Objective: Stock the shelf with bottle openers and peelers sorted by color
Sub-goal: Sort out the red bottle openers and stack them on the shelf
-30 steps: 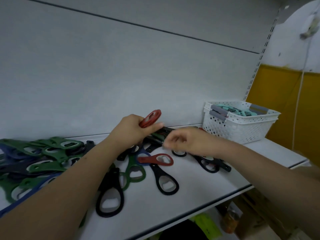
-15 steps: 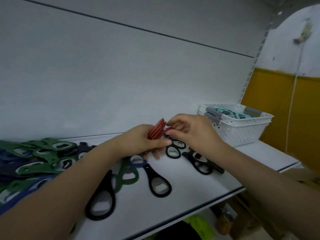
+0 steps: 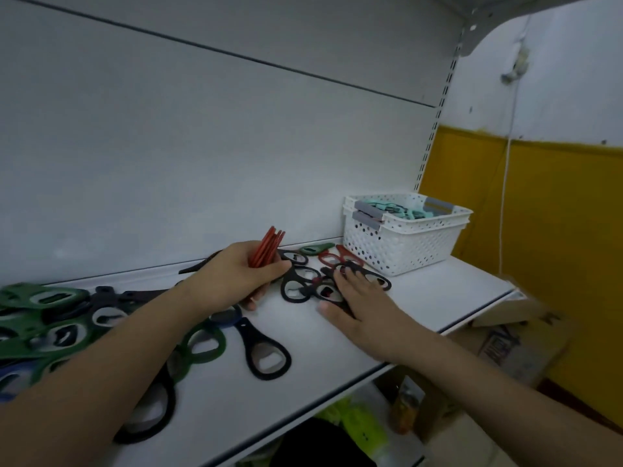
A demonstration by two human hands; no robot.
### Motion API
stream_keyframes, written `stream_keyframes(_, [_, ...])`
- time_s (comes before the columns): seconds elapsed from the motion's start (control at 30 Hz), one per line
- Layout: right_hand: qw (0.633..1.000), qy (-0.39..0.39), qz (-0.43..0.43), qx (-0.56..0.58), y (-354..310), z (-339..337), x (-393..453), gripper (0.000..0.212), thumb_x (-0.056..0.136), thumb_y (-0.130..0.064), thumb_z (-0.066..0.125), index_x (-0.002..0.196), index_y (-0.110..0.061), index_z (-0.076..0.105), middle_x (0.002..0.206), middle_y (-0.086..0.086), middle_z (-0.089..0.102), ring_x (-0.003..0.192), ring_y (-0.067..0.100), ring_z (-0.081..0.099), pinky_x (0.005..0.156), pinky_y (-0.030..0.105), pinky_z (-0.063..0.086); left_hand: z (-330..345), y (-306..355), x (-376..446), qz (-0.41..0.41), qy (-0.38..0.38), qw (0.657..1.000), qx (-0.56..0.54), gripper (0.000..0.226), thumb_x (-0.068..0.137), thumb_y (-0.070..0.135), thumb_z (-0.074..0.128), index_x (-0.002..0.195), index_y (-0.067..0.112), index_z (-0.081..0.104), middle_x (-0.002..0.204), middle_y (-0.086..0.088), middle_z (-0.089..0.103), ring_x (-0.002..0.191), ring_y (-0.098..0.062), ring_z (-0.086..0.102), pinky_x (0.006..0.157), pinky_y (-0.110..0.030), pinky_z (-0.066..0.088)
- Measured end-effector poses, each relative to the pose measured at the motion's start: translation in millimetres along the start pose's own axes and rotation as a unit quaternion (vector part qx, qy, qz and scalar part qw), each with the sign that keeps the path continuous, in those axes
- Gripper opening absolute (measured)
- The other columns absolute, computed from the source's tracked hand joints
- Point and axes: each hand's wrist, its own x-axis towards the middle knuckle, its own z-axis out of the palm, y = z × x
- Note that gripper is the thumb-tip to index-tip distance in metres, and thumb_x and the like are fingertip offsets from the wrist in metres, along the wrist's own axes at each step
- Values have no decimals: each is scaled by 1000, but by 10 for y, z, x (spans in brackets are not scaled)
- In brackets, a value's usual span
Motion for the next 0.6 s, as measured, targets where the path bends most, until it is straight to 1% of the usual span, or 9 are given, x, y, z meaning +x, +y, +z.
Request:
stream_keyframes(0.07, [996, -11, -32, 80, -220, -22, 88, 76, 100, -62, 26, 160, -21, 3, 167, 1, -3, 153, 12, -4, 117, 23, -2, 0, -12, 9, 16, 32, 999, 23, 23, 91, 37, 67, 88, 15, 61, 58, -1, 60, 49, -10, 56, 50, -25, 49])
stream_keyframes(0.17, [969, -22, -77, 232, -439, -115, 190, 63, 105, -50, 28, 158, -23, 11, 166, -6, 6, 151, 5, 2, 113, 15, 0, -48, -38, 18, 45, 111, 990, 77, 28, 90, 41, 67, 87, 14, 60, 62, -5, 63, 49, -10, 55, 51, -25, 46])
stream_keyframes(0.27, [976, 102, -62, 184, -248, -203, 272, 55, 105, -41, 39, 154, -17, 30, 160, 0, 31, 147, 13, 27, 110, 17, 17, -96, -22, 0, 80, 153, 977, 128, 24, 89, 40, 69, 83, 21, 57, 69, -1, 62, 54, -9, 55, 51, -18, 42])
stream_keyframes(0.33, [976, 168, -34, 130, -22, -213, 272, 48, 100, -39, 53, 143, -19, 49, 141, 2, 53, 128, 16, 49, 99, 20, 33, -96, -27, -3, 100, 130, 970, 180, 24, 86, 44, 71, 81, 29, 53, 71, 6, 60, 61, -7, 55, 55, -18, 38])
stream_keyframes(0.4, [977, 171, -30, 127, 83, -173, 206, 46, 94, -50, 58, 132, -25, 58, 126, -4, 58, 110, 9, 53, 92, 22, 40, -83, -75, 15, 107, 70, 965, 231, 27, 81, 51, 74, 83, 33, 53, 74, 11, 60, 66, -3, 55, 60, -20, 39])
stream_keyframes(0.43, [979, 158, -46, 122, 84, -140, 172, 48, 92, -55, 58, 131, -27, 59, 125, -7, 57, 110, 6, 52, 92, 21, 40, -79, -104, 26, 112, 35, 958, 261, 29, 78, 55, 74, 86, 34, 55, 78, 13, 61, 70, -2, 57, 63, -22, 42])
stream_keyframes(0.5, [985, 111, -98, 89, 5, -82, 139, 53, 93, -56, 56, 138, -29, 54, 137, -9, 53, 123, 6, 46, 98, 14, 30, -78, -136, 41, 124, -27, 939, 320, 38, 73, 61, 75, 99, 38, 60, 91, 18, 65, 83, 1, 60, 76, -23, 49])
stream_keyframes(0.57, [985, 67, -146, 68, -84, -72, 174, 51, 98, -47, 54, 142, -21, 53, 144, -6, 50, 131, 6, 40, 95, 1, 19, -105, -122, 37, 133, -62, 931, 334, 41, 72, 58, 77, 106, 41, 62, 99, 22, 66, 91, 2, 61, 84, -22, 50])
stream_keyframes(0.6, [984, 53, -155, 73, -102, -81, 204, 50, 98, -45, 55, 140, -18, 56, 142, -5, 53, 129, 6, 42, 94, -3, 20, -132, -113, 30, 135, -67, 934, 324, 38, 73, 52, 79, 105, 42, 62, 99, 23, 67, 91, 3, 62, 84, -19, 50])
